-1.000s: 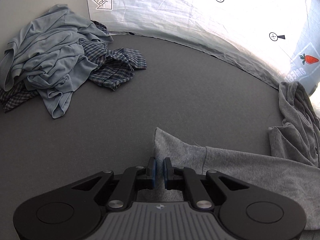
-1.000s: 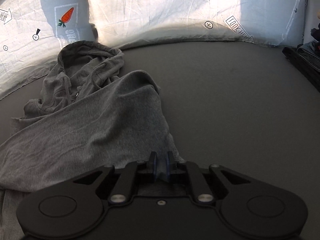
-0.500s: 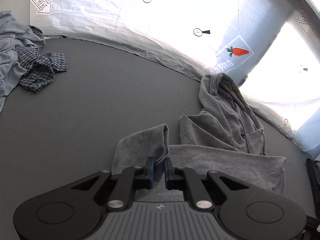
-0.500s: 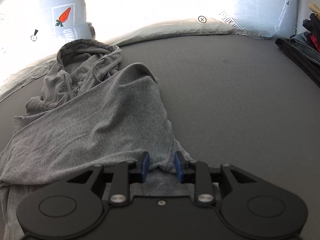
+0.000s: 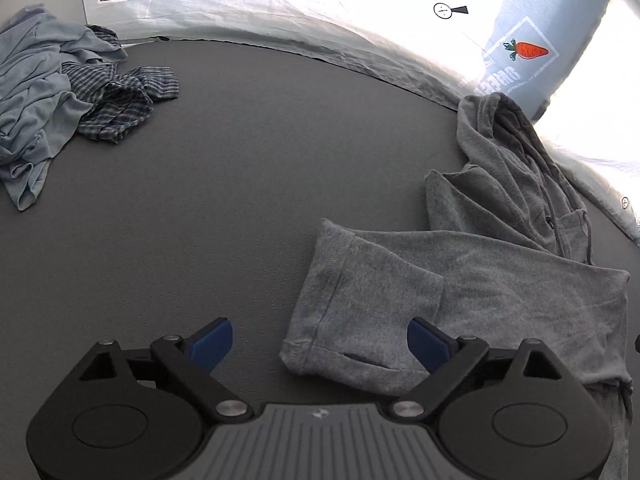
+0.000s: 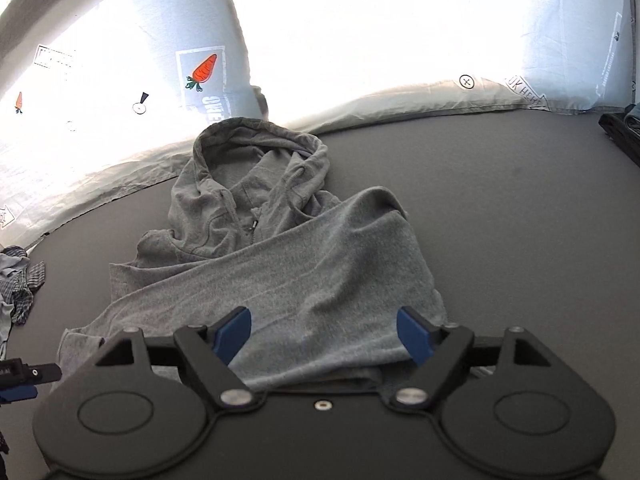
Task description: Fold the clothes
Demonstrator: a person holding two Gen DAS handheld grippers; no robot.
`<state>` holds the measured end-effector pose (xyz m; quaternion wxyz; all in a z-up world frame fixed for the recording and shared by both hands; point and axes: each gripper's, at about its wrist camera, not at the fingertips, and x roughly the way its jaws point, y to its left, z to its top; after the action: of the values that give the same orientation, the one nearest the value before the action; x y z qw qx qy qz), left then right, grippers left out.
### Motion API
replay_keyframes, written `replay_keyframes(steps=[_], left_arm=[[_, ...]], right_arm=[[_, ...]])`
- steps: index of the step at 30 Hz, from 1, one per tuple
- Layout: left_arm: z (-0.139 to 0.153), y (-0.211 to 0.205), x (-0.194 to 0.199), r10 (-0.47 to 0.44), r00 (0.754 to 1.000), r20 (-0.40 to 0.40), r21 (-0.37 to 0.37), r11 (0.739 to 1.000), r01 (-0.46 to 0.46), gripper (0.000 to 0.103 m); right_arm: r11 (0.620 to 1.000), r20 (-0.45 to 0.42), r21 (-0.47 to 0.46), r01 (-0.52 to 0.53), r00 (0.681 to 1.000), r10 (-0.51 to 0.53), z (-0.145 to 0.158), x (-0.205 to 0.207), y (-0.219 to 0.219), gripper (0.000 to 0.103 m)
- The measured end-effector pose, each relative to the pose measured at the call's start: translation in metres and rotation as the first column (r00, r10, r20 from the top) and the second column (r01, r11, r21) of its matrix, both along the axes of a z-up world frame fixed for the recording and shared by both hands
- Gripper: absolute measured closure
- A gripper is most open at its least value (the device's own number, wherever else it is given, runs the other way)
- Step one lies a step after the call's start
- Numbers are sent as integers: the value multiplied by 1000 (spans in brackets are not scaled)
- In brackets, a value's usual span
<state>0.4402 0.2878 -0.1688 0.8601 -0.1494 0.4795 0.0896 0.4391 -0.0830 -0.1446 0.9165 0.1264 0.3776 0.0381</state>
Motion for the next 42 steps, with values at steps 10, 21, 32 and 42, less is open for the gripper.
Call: replay_keyframes(steps=[10,21,32,42], left_arm=[[-14,21,-13,40,998,-52,53,998,-37,0],[-18,11,-8,22,996,-86,115,993,-12,0],[-19,10,-11,13,998,-64,126,992,-5,0],[-17,6,-13,0,998,-65,127,992,8,0]], right_arm=[[789,-117,573,-221,931,346,-33,59,89,68],[771,-303,621,-143,864,403,-71,93,146,75],[814,-301,505,-288,825,479,-65,98,181,92],[812,-157,349,-469,825,544,-25,64,180,99]])
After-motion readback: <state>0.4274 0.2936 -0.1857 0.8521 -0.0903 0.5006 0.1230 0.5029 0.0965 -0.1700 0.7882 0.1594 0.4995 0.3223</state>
